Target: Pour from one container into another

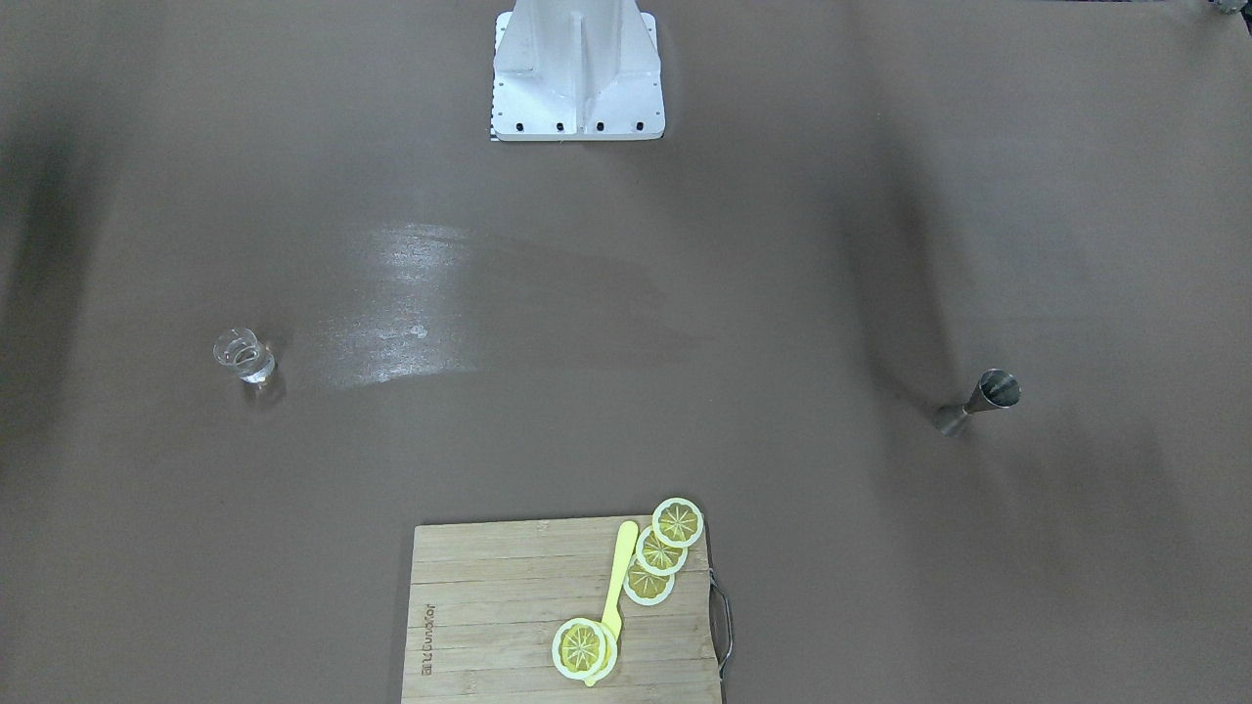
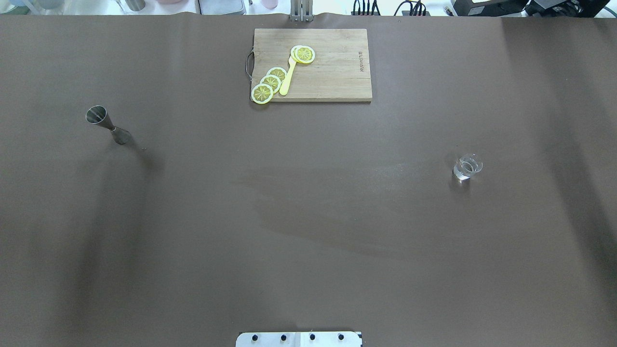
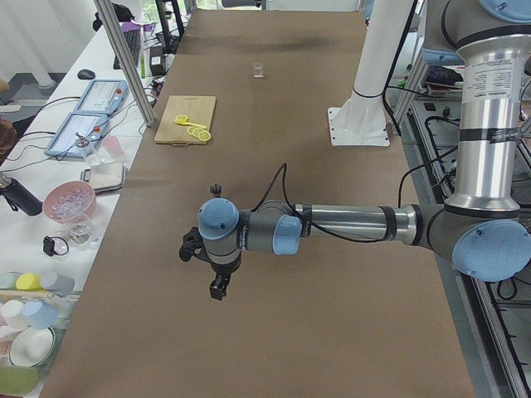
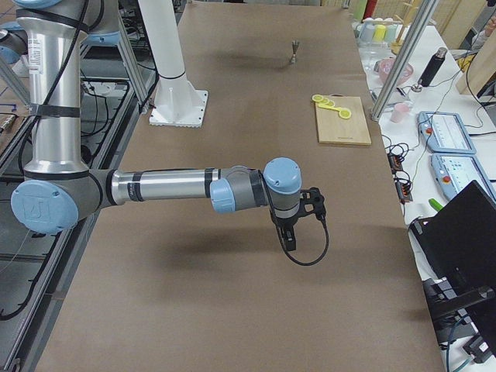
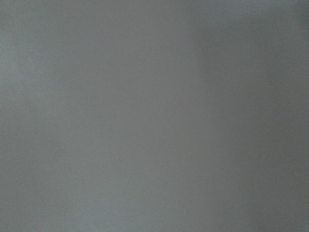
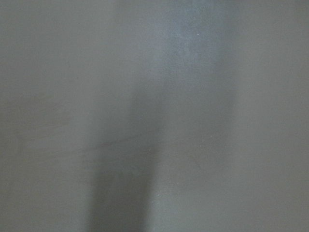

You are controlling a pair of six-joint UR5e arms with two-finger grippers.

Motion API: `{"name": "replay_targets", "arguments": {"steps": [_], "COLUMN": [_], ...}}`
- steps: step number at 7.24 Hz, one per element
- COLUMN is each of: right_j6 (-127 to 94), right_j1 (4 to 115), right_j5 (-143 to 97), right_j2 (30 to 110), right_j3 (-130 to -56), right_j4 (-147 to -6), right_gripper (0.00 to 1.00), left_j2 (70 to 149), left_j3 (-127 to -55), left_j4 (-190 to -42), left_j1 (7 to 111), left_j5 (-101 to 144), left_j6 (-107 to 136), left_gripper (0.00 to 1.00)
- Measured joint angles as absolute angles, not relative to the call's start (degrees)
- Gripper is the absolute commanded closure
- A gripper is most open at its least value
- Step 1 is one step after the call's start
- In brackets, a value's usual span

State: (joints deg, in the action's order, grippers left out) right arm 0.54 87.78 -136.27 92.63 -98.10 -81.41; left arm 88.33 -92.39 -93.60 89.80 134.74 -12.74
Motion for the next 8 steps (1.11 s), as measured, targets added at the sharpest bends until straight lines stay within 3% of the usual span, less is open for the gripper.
{"name": "replay_targets", "arguments": {"steps": [8], "right_j6": [0.25], "right_j1": [85.98], "right_j5": [-141.29], "right_j2": [90.62], "right_j3": [-98.10], "right_j4": [-81.37], "right_gripper": [0.00], "left_j2": [88.33], "left_j3": [-92.38], "left_j4": [-93.62], "left_j1": [89.77], "left_j5": [134.68], "left_j6": [-12.76], "left_gripper": [0.01]}}
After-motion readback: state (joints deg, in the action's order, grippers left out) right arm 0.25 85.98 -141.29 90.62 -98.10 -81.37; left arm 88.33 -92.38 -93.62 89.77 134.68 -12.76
